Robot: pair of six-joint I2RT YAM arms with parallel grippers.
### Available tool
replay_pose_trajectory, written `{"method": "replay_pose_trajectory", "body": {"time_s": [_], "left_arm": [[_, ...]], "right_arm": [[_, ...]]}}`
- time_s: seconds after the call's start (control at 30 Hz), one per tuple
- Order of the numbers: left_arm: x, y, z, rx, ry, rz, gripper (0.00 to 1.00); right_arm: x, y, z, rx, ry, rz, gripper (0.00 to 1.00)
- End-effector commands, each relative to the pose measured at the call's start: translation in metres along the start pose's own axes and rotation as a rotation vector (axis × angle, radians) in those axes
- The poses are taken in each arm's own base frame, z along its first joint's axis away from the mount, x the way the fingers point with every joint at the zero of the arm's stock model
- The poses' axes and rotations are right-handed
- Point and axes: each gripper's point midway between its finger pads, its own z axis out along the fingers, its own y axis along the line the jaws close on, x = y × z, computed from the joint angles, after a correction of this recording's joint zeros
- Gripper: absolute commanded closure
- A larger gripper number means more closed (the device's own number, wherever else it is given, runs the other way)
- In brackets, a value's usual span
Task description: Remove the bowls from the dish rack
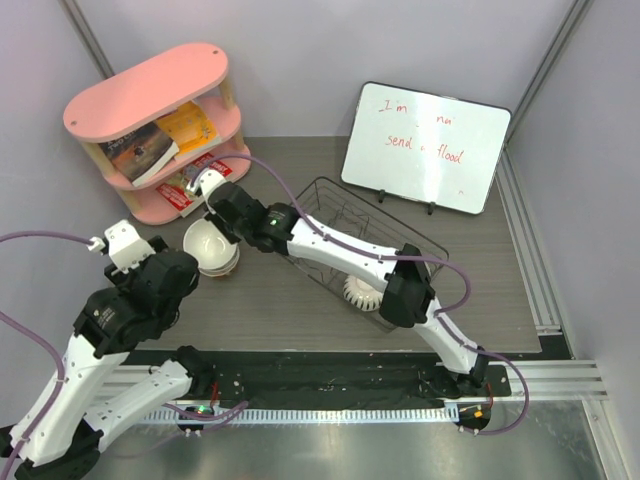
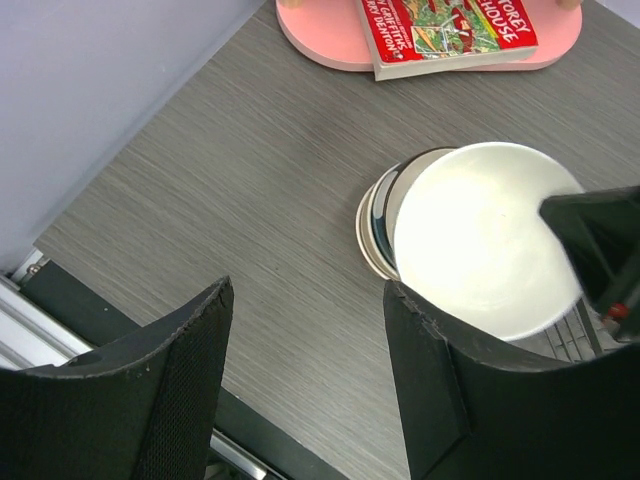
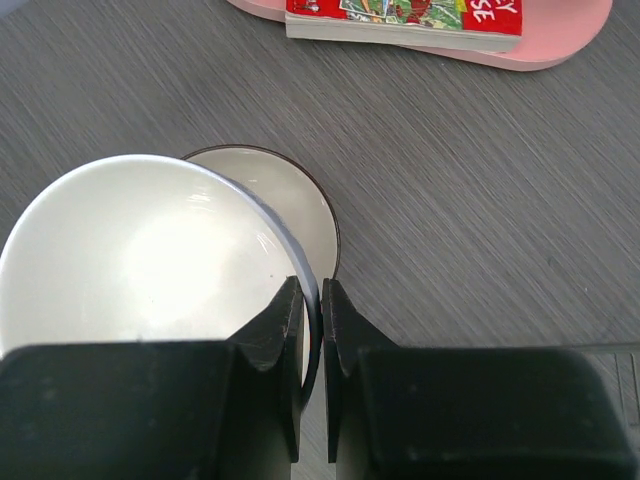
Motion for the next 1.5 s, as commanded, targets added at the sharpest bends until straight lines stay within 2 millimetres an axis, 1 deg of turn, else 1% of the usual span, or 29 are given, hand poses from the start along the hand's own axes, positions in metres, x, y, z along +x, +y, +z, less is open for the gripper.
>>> {"method": "replay_pose_trajectory", "body": {"time_s": [0.0,0.07,0.13,0.3,0.4,0.57,0.7,0.77,0.8,0.83,0.9,0.93,1.0,1.03,1.1,1.27,1.3,1.37,1.4,1.43,1.47], "left_arm": [[0.007,0.014,0.000,-0.046,0.012,0.019,0.38],[0.010,0.013,0.000,-0.040,0.023,0.020,0.39],[0.012,0.013,0.001,-0.044,0.030,0.026,0.40],[0.009,0.013,0.000,-0.049,0.025,0.041,0.40],[0.008,0.010,0.001,-0.047,0.025,0.059,0.40],[0.010,0.006,0.003,-0.049,0.029,0.071,0.39],[0.013,0.003,0.006,-0.045,0.033,0.081,0.39],[0.014,0.003,0.006,-0.041,0.035,0.082,0.39],[0.014,0.002,0.006,-0.039,0.035,0.079,0.39],[0.013,0.002,0.006,-0.039,0.032,0.076,0.39],[0.013,0.002,0.006,-0.038,0.032,0.080,0.39],[0.013,0.002,0.006,-0.035,0.031,0.081,0.39],[0.014,0.002,0.006,-0.034,0.031,0.082,0.39],[0.013,0.001,0.006,-0.032,0.030,0.080,0.39],[0.014,0.002,0.006,-0.033,0.032,0.081,0.39],[0.016,-0.002,0.007,-0.025,0.036,0.085,0.39],[0.016,-0.003,0.008,-0.021,0.038,0.099,0.39],[0.016,-0.007,0.009,-0.015,0.040,0.108,0.39],[0.017,-0.008,0.009,-0.011,0.043,0.130,0.39],[0.018,-0.011,0.009,-0.002,0.048,0.135,0.39],[0.018,-0.014,0.011,0.004,0.048,0.141,0.38]], "right_arm": [[-0.044,-0.005,0.011,0.024,-0.168,0.035,0.99],[-0.038,-0.006,0.019,0.039,-0.169,0.026,0.99],[-0.037,-0.006,0.027,0.042,-0.184,0.003,0.99],[-0.031,-0.006,0.044,0.050,-0.197,0.002,0.98],[-0.027,-0.008,0.051,0.051,-0.197,0.015,0.98],[-0.021,-0.008,0.057,0.054,-0.190,0.025,0.96],[-0.008,-0.007,0.063,0.047,-0.164,0.025,0.93],[-0.003,-0.005,0.064,0.045,-0.151,0.047,0.86],[0.003,-0.005,0.066,0.044,-0.138,0.045,0.83],[0.004,-0.005,0.066,0.043,-0.135,0.048,0.78],[0.009,-0.006,0.067,0.044,-0.123,0.049,0.72],[0.010,-0.006,0.067,0.046,-0.122,0.047,0.64],[0.012,-0.006,0.067,0.046,-0.114,0.049,0.55],[0.013,-0.007,0.067,0.049,-0.113,0.046,0.49],[0.011,-0.007,0.065,0.052,-0.115,0.048,0.43],[0.005,-0.013,0.056,0.072,-0.121,0.048,0.37],[-0.002,-0.016,0.050,0.077,-0.134,0.053,0.37],[-0.004,-0.020,0.044,0.088,-0.134,0.050,0.36],[-0.015,-0.025,0.033,0.099,-0.155,0.061,0.35],[-0.020,-0.028,0.027,0.105,-0.165,0.067,0.35],[-0.018,-0.031,0.023,0.110,-0.158,0.074,0.35]]}}
